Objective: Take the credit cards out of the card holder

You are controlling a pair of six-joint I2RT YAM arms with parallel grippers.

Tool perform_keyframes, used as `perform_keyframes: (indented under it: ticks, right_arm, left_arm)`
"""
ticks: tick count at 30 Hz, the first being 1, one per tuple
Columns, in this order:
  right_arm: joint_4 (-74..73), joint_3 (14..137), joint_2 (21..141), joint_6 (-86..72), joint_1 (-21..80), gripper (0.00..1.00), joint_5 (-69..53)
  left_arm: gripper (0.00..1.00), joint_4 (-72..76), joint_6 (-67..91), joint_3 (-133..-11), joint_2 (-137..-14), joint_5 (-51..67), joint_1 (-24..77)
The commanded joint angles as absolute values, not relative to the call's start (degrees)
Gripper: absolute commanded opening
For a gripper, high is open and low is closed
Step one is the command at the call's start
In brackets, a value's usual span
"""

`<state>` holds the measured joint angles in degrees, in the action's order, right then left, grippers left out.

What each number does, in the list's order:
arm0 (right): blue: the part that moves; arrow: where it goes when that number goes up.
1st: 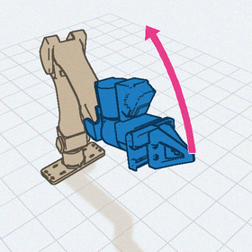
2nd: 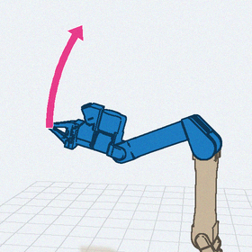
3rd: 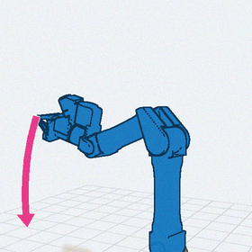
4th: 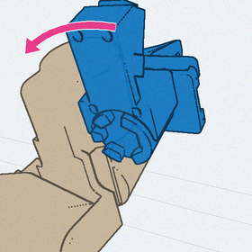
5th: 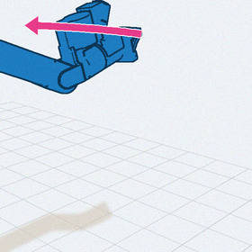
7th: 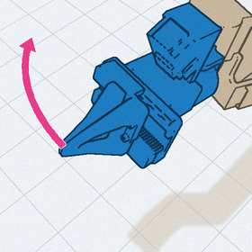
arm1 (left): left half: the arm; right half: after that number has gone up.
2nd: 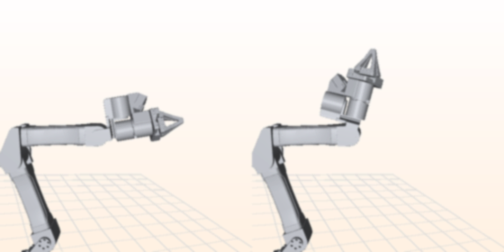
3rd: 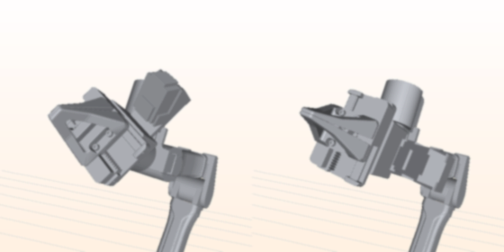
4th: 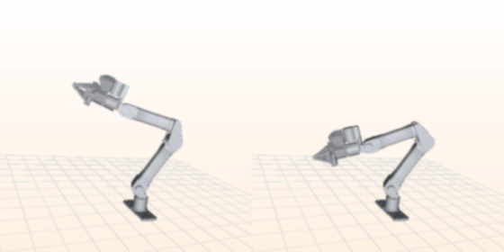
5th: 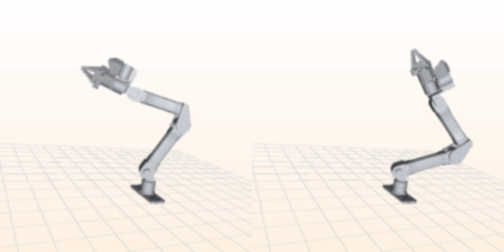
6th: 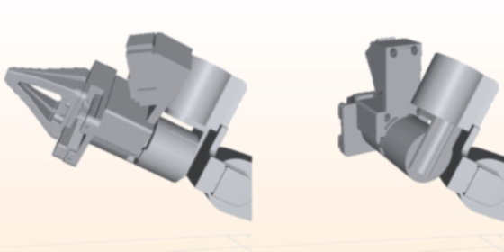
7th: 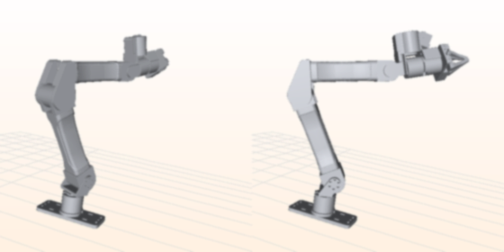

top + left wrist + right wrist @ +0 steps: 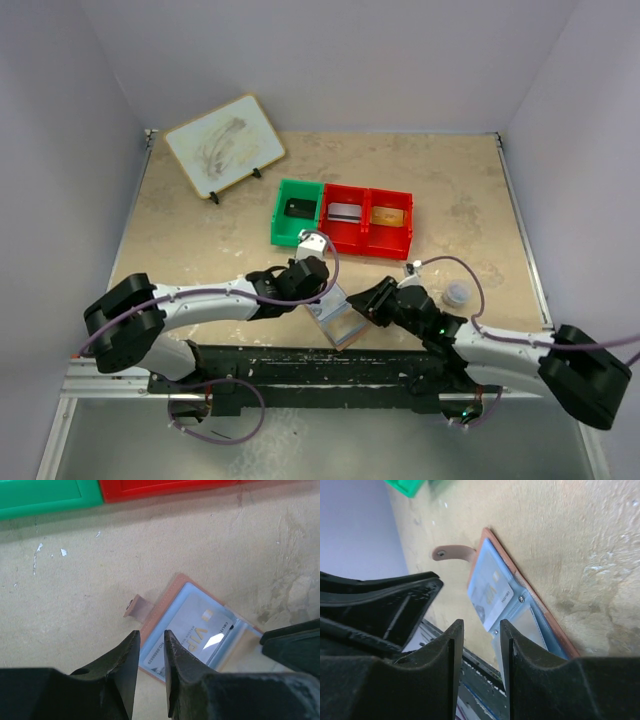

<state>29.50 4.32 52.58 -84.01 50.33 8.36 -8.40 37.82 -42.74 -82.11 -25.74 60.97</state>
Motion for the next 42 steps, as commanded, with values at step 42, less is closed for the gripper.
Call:
perform_keyframes:
  ticks: [42]
  right_arm:
    - [36.3,14.1,79.2,-90.9,55.8,0.33,8.4]
  left_arm:
    - [0.16,-10.2,33.8,-48.9,-93.2,-15.6,58.4]
